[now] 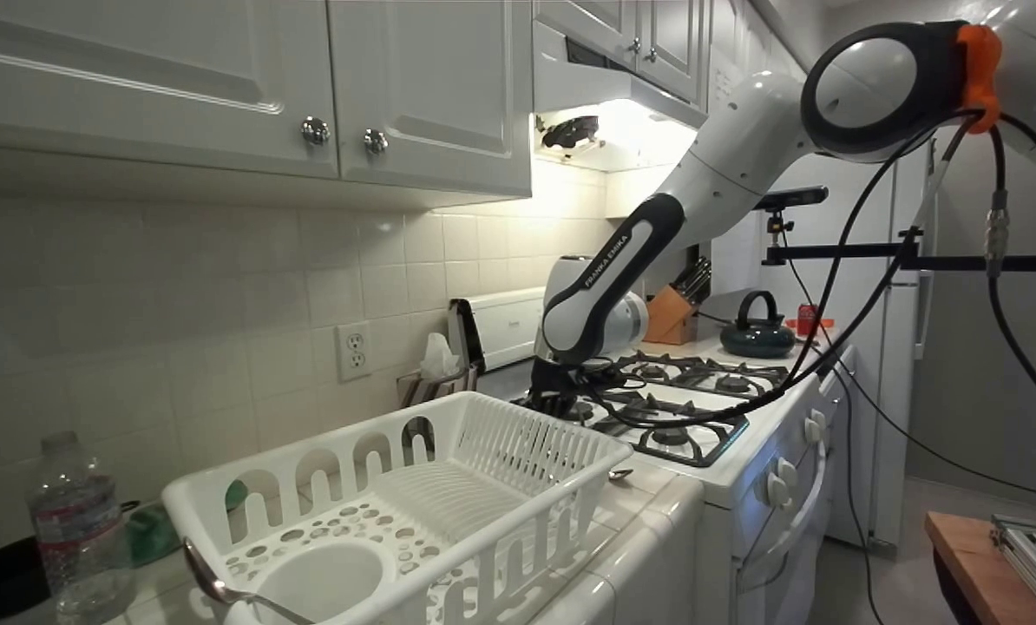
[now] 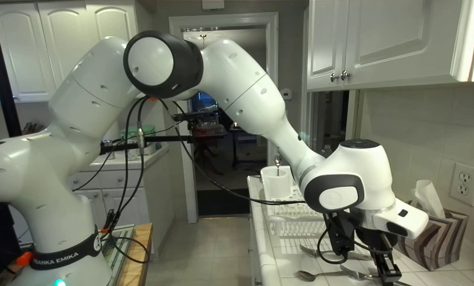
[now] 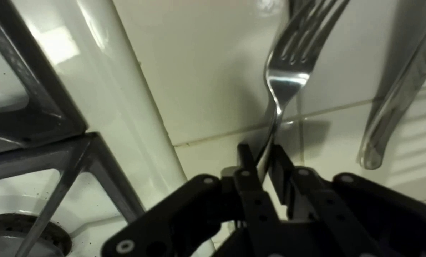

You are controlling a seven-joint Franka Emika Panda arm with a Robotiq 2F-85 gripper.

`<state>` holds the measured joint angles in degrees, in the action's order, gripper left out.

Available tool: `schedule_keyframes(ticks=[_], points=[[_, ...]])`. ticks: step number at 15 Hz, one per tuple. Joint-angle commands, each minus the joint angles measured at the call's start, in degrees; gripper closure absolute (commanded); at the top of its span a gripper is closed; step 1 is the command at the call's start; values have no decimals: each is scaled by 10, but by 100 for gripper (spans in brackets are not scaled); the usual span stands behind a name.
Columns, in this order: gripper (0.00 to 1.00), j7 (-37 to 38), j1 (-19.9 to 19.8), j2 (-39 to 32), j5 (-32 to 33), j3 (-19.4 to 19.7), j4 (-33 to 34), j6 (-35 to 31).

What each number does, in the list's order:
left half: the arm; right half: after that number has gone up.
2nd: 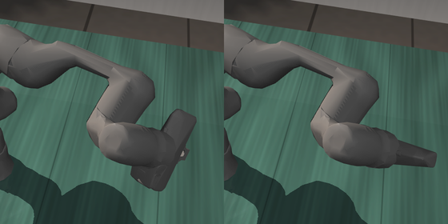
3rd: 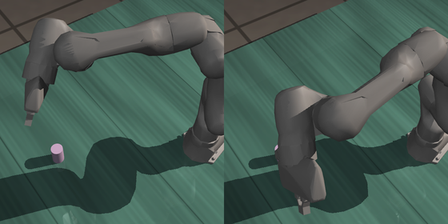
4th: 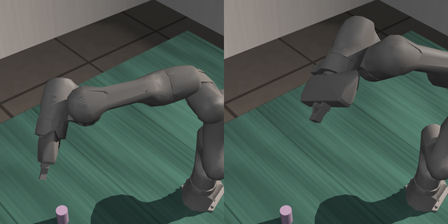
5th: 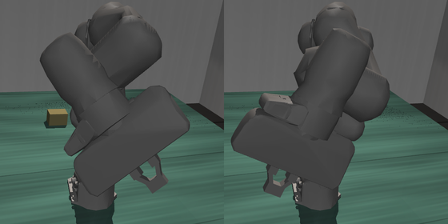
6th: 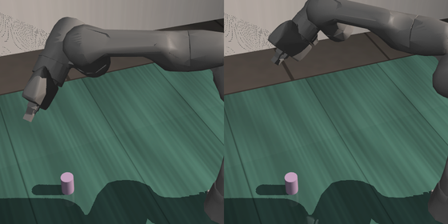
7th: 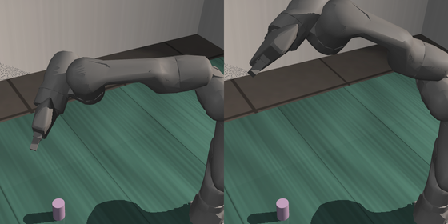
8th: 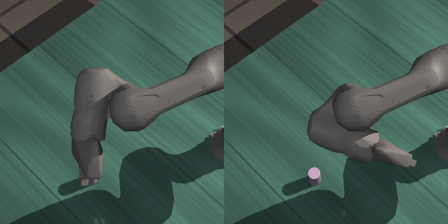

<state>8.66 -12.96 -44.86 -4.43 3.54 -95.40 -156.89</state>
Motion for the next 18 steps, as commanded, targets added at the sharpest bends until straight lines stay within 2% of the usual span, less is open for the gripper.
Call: schedule_keyframes(ticks=[1,2,10,13,18], points=[[100,-12,4,-11,-14,3,28,31],[97,-11,6,-7,-12,5,26,36],[97,-36,18,78,4,15,-32,15],[97,-67,15,117,0,2,-53,26],[97,-60,41,169,-2,0,-88,31]])
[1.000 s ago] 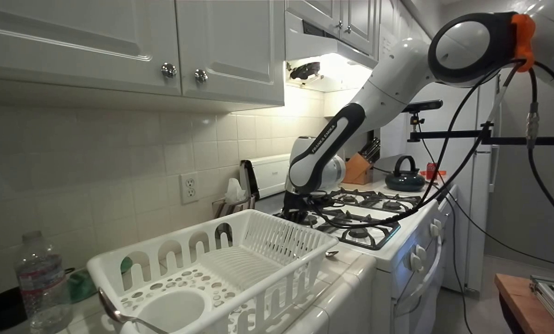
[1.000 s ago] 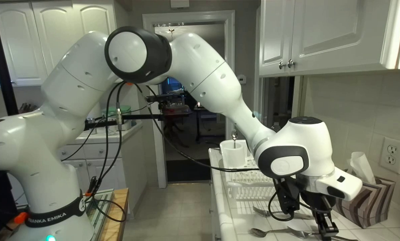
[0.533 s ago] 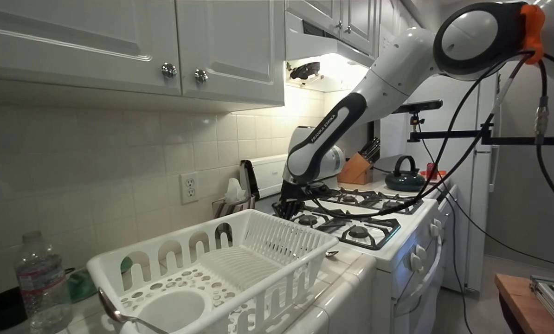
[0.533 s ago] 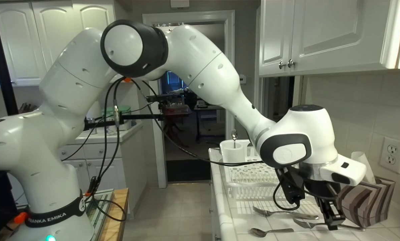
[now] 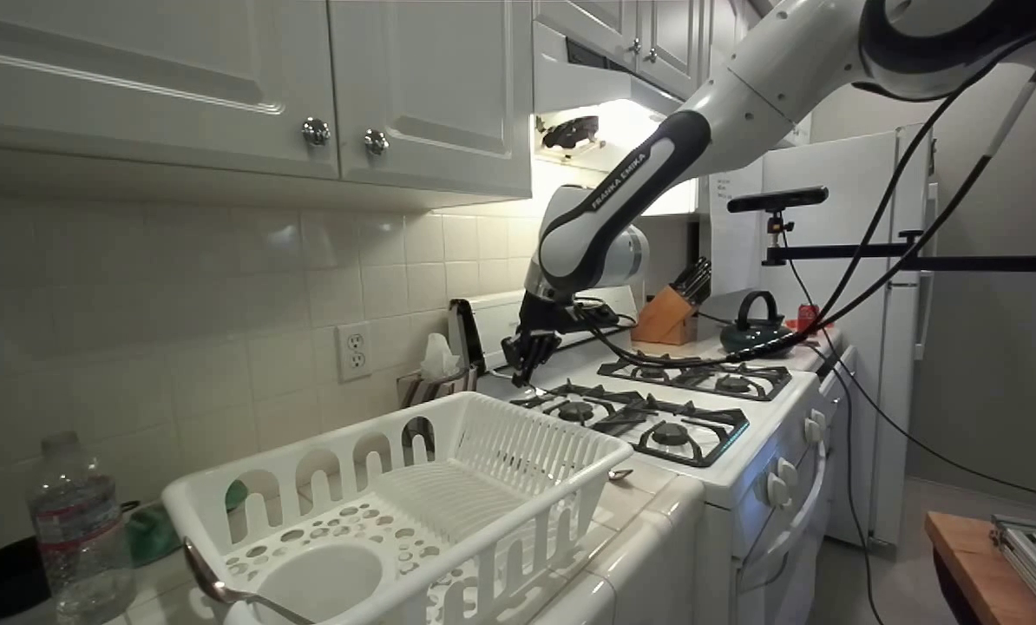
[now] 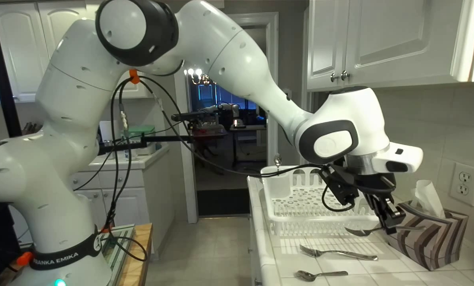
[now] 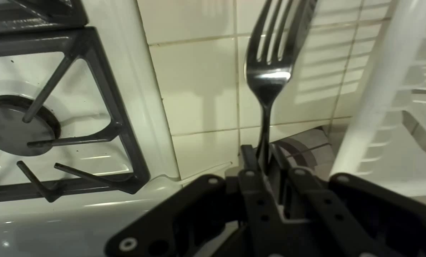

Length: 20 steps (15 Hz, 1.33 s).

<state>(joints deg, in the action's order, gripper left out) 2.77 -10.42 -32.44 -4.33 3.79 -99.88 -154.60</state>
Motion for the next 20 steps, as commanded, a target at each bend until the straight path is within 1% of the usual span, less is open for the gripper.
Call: schedule_keyframes(ticks=[1,6,13,16,20], points=[[97,1,21,52,-4,-5,-49,11],[97,19,55,76,-9,-18,-66,3],[97,58,107,78,-6,-33,-64,0],[97,77,130,75,-3,-36,-62,-11],[97,95,160,74,-4,-48,-63,-44]])
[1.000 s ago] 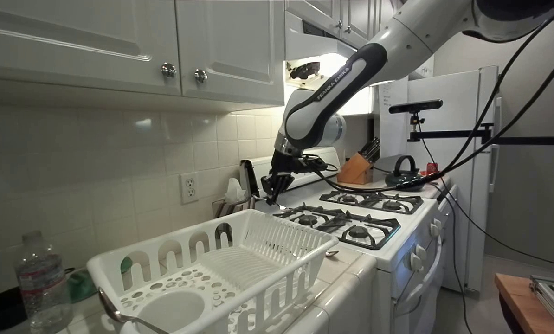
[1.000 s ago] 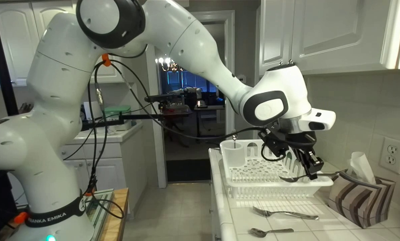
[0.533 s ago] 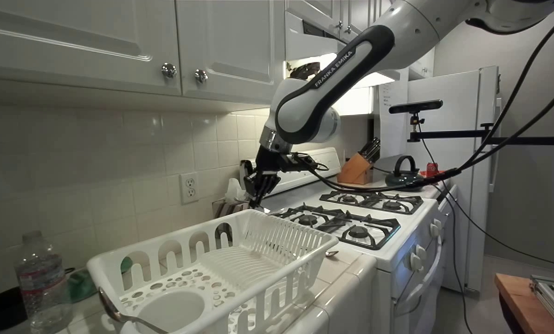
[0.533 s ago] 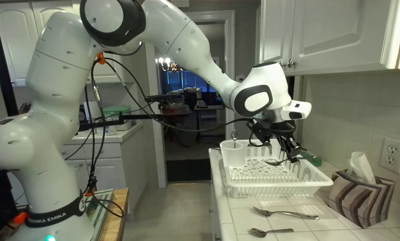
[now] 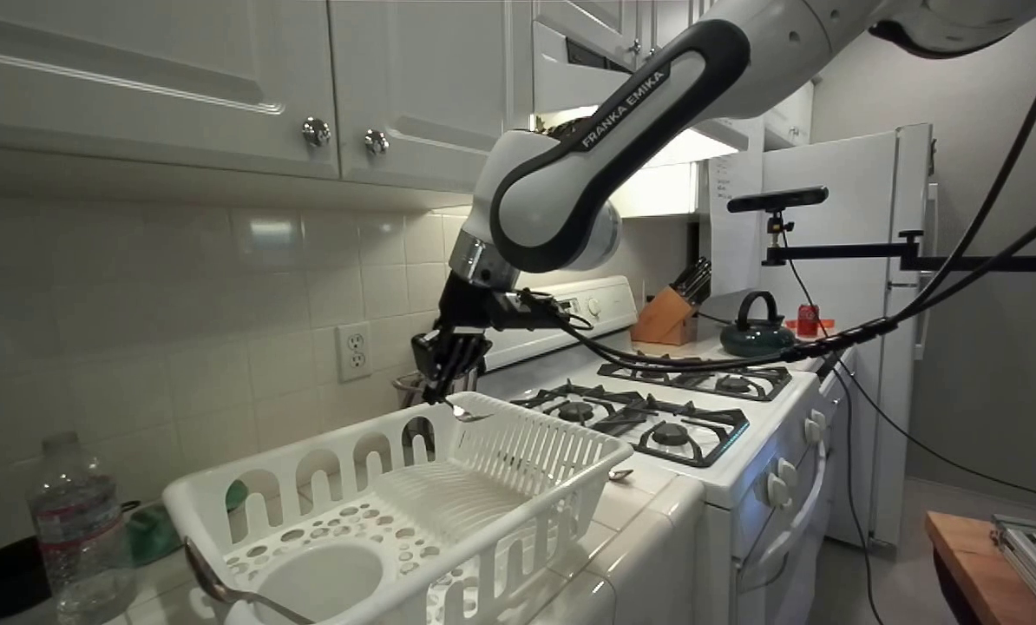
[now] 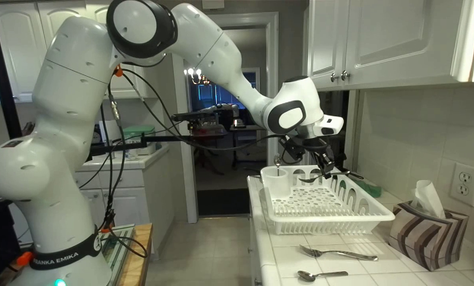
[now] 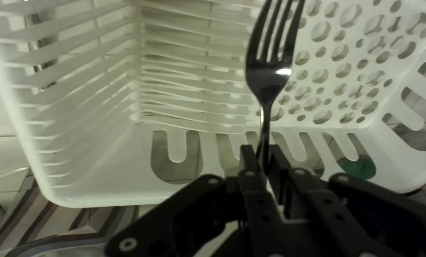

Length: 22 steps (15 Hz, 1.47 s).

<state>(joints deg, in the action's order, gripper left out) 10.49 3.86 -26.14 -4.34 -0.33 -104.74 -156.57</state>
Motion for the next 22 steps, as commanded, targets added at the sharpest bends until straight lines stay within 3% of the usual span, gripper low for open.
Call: schedule_keyframes(ticks=[1,7,11,17,22], points=[[97,19,24,9,-3,-10,-14,-30],[97,-14,35,4,-19,-57,-20,-69],[97,-94,1,2,-51,-138,-38,-113],[97,-235,-115,-21,-108,-313,-64,-171],[97,-330,-226,-70,-100,-443,-71,-190]])
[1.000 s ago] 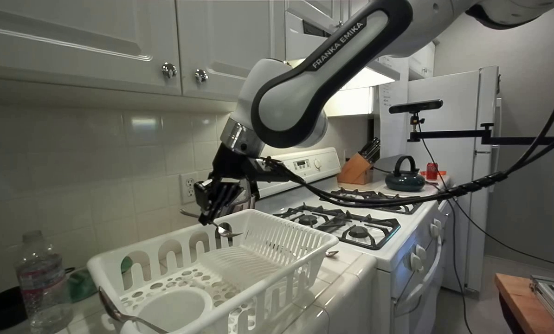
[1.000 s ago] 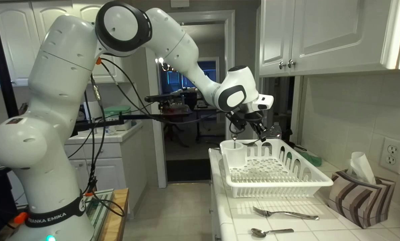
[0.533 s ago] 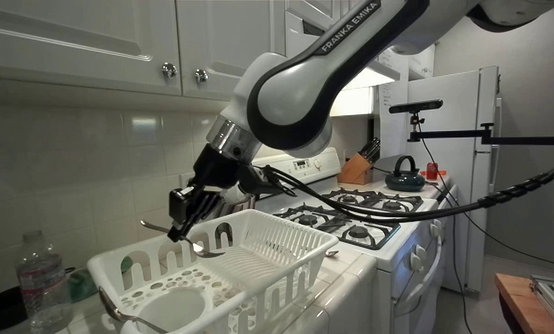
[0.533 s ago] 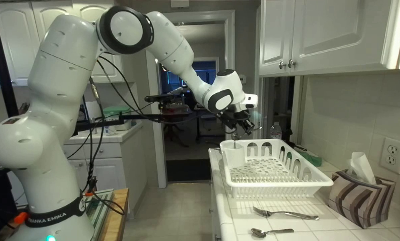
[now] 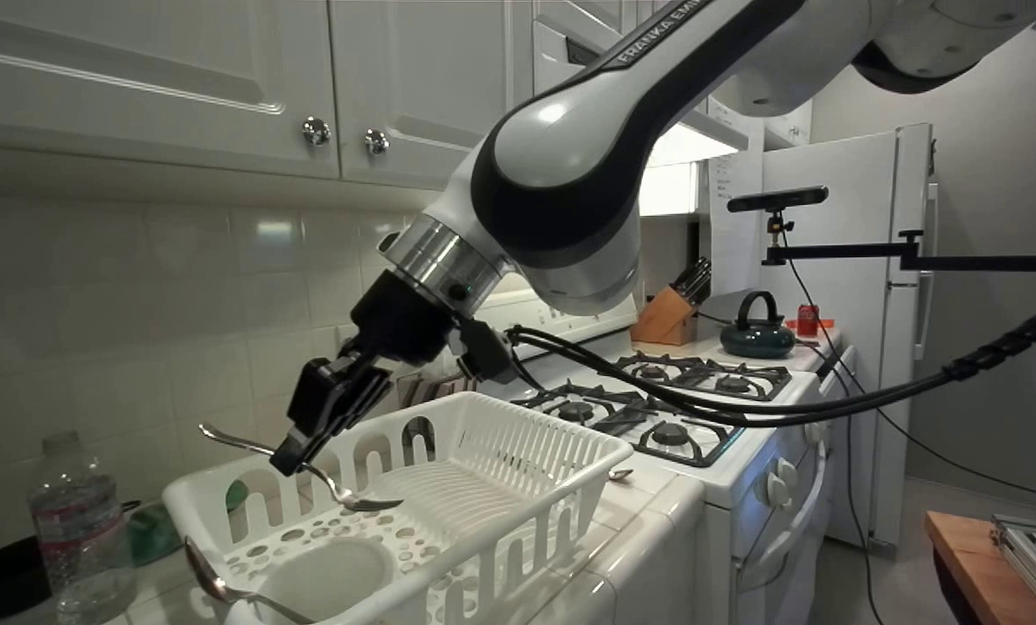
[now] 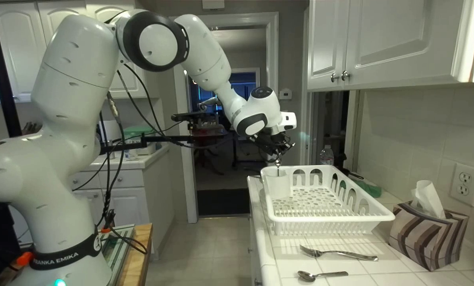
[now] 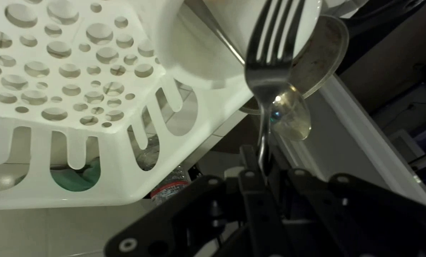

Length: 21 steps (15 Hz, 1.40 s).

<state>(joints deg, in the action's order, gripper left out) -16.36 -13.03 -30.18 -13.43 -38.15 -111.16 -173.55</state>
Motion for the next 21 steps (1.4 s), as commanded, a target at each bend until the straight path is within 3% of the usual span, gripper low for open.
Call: schedule_keyframes(ticks=[1,5,11,12,15,21], points=[[97,-76,-74,-38,-5,-83,-8,-18],[97,-134,-123,-80,4,-130,-15,-40],[97,-162,-149,-125,8,-166,-35,-118],[97,-113,-157,-139,73,-171,-39,-135],[97,-73,-157,-161,153,-167,-50,-193],[97,20,-134,-173,274,-119,-53,-266]])
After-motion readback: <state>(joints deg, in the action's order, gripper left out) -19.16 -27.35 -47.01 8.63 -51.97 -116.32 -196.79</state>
